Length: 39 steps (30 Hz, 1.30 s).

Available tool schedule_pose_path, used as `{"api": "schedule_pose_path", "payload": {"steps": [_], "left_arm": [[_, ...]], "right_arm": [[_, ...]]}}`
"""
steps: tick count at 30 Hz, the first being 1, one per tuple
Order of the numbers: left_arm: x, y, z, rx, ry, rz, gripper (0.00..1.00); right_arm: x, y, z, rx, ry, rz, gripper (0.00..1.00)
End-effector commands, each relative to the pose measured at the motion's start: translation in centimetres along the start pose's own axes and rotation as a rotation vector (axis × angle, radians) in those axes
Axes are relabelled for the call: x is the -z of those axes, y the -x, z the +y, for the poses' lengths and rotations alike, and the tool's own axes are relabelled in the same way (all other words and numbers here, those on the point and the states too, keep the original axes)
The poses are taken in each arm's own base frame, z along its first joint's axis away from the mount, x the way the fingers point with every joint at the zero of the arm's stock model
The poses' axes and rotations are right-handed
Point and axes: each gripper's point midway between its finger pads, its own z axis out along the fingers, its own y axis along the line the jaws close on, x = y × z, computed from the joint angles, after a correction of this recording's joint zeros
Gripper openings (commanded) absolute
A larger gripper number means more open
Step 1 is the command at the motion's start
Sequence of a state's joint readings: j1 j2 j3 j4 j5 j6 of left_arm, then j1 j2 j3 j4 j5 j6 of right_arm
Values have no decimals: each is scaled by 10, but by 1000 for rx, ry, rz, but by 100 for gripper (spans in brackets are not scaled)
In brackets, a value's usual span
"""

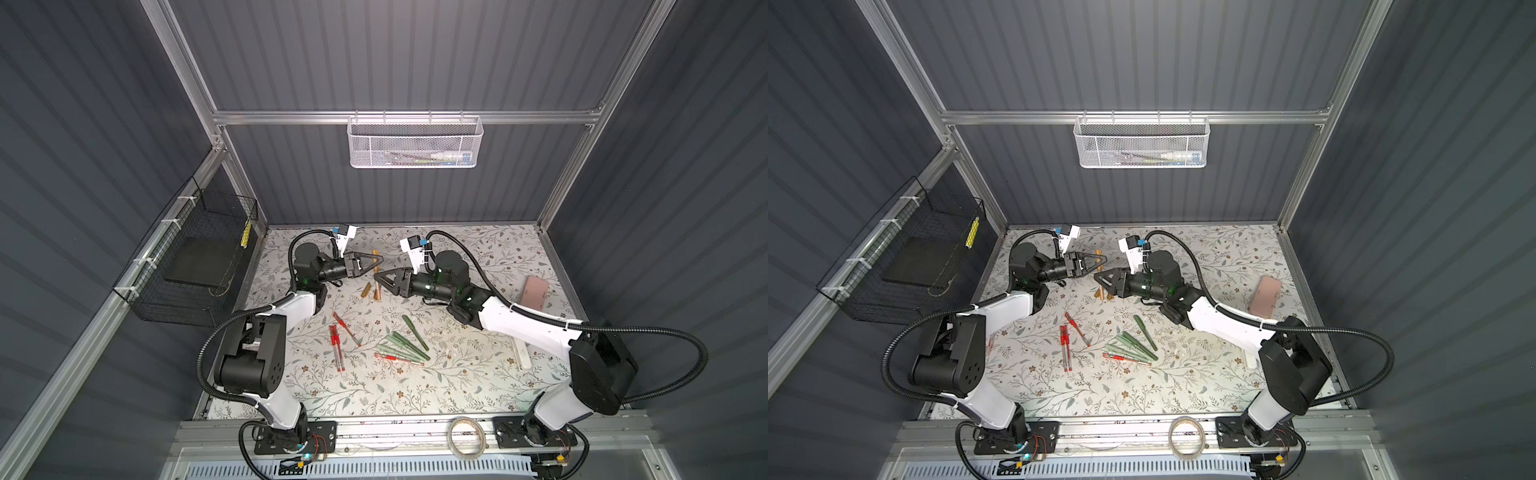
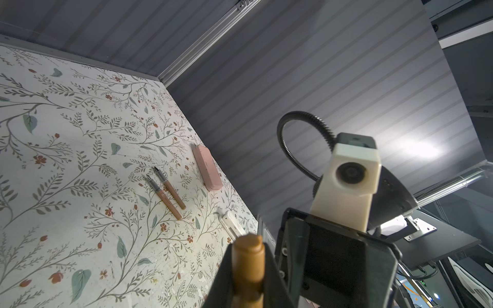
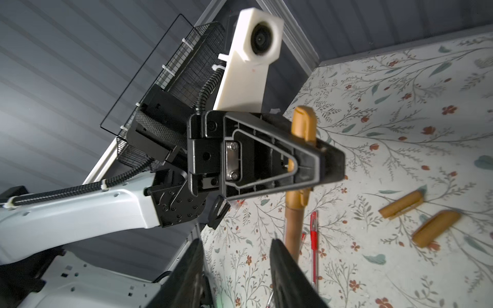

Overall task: Remove pen caps from pens
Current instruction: Open the pen cap on the pen.

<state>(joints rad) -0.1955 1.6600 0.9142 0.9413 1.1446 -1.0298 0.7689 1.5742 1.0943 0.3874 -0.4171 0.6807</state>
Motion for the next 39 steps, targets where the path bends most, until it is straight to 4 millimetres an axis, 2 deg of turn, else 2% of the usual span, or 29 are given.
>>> {"api": "schedule_pose_path", "payload": {"steps": [1, 6, 9, 15, 20, 25, 34, 36, 38, 39], "left_arm": [[0, 8, -6, -59, -5, -10, 0], [0, 10, -13, -64, -17, -10, 0], [0, 8, -8, -62, -7, -10, 0], [0, 7, -6, -57, -2, -7, 0], [-1, 10, -12, -52, -11, -7, 0], [-1, 9, -8, -49, -2, -11, 0], [-1, 12, -11, -46, -10, -18, 0], [0, 11, -11, -53, -10, -19, 0], [0, 9, -8, -55, -2, -20, 0], [0, 11, -7, -52, 2, -22, 0]], "right_arm": [[-2, -16, -37, 40, -177, 58, 44], [-9, -17, -40, 24, -185, 67, 44], [-14, -17, -43, 28, -192, 79, 43], [-25, -17, -34, 29, -142, 118, 40], [-30, -13, -31, 36, -139, 131, 30], [-33, -17, -37, 24, -142, 144, 19], [-37, -16, -34, 25, -125, 155, 21], [-37, -16, -35, 32, -127, 153, 14], [-37, -17, -38, 33, -134, 155, 0], [-36, -18, -40, 27, -140, 156, 0]]}}
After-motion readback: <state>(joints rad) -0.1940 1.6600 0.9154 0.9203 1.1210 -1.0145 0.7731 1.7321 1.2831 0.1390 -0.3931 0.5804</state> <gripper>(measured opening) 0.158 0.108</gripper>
